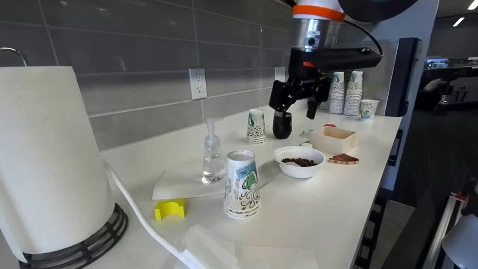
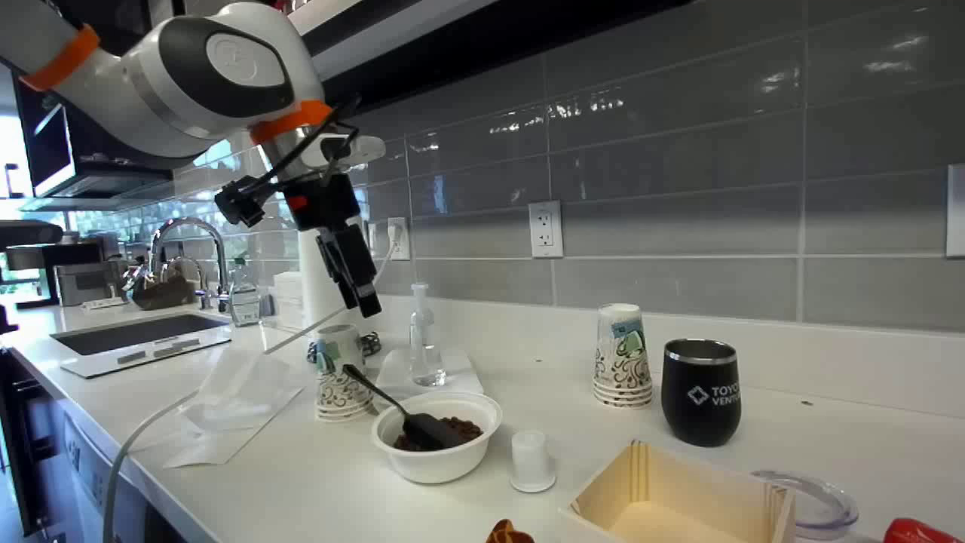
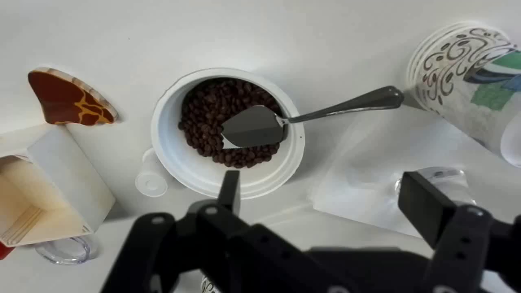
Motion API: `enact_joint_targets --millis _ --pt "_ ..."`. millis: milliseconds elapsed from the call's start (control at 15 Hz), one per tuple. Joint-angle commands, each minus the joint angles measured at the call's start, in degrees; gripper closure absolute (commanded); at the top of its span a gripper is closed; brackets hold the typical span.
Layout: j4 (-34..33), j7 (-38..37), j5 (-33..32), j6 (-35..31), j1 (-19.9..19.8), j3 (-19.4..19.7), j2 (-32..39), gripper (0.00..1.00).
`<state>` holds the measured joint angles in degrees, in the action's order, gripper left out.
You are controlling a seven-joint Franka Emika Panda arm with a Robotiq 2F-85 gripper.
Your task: Use one white napkin to wipe the counter.
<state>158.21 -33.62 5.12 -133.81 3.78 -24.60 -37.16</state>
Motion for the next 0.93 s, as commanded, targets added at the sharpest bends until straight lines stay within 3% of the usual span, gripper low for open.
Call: enact_joint_targets --millis 0,600,867 --pt "-0.07 -0.71 -1.03 0.13 1.08 1.17 0.24 0.0" --pt "-0.68 -2.27 -0.17 -0.21 1.39 0.57 1.33 0.0" --pt "-3.73 -5.96 2.37 -0.54 3.85 -0.05 3.91 0.0"
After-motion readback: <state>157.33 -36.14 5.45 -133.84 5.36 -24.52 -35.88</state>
